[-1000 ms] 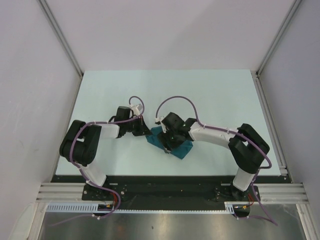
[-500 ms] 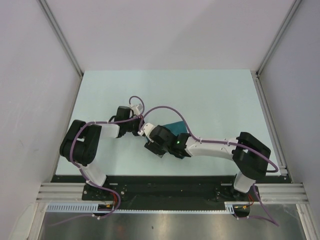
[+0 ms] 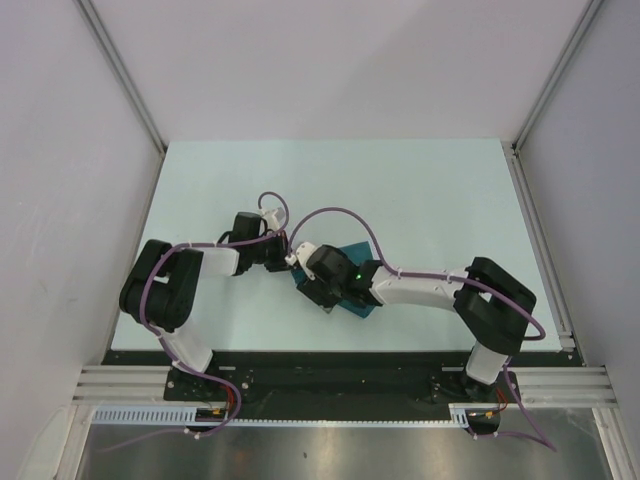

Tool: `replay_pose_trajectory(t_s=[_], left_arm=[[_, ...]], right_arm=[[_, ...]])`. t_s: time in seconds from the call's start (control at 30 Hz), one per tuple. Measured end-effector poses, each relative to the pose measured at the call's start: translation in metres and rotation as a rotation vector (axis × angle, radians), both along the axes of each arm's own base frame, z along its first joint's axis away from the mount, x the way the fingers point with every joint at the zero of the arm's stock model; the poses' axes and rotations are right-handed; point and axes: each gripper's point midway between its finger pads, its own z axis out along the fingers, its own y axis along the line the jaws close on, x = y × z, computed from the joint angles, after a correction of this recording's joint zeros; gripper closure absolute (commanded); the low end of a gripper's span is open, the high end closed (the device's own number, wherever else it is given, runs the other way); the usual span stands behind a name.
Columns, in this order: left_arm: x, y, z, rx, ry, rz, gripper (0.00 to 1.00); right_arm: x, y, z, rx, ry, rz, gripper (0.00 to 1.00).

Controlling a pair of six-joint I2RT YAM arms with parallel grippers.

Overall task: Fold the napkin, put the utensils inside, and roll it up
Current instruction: Roll the napkin with the utensil

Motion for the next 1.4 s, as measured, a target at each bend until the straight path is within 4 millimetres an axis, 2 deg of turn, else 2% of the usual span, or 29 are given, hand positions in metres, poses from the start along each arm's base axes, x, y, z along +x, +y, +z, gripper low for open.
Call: replay_pose_trajectory(t_s=[0.2, 0.4, 0.67, 0.87, 1.2, 1.3, 1.33, 1.4], left_arm=[[0.0, 0.0, 0.0, 0.0, 0.0, 0.0, 1.0], [0.0, 0.0, 0.0, 0.0, -0.001, 0.0, 1.0], [0.0, 0.0, 0.0, 0.0, -0.001, 0.0, 1.0], [0.0, 0.0, 0.0, 0.0, -0.001, 0.0, 1.0], [0.0, 0.0, 0.0, 0.0, -0.001, 0.0, 1.0], [0.0, 0.0, 0.0, 0.0, -0.001, 0.0, 1.0], [0.0, 0.0, 0.0, 0.0, -0.001, 0.0, 1.0], [0.0, 0.0, 0.0, 0.0, -0.001, 0.0, 1.0]], right_arm=[[0.0, -0.024, -0.015, 0.036, 0.133, -0.076, 0.32], [0.005, -0.047, -0.005, 0.144, 0.268, -0.166, 0.32], [0.008, -0.049, 0.021, 0.277, 0.34, -0.202, 0.33], [0.001, -0.058, 0.014, 0.259, 0.409, -0.227, 0.35], [-0.024, -0.061, -0.002, 0.221, 0.539, -0.215, 0.39], [-0.028, -0.062, -0.006, 0.208, 0.56, -0.219, 0.48], [-0.029, -0.063, -0.006, 0.206, 0.564, -0.222, 0.57], [-0.03, -0.063, -0.007, 0.203, 0.567, -0.223, 0.66]])
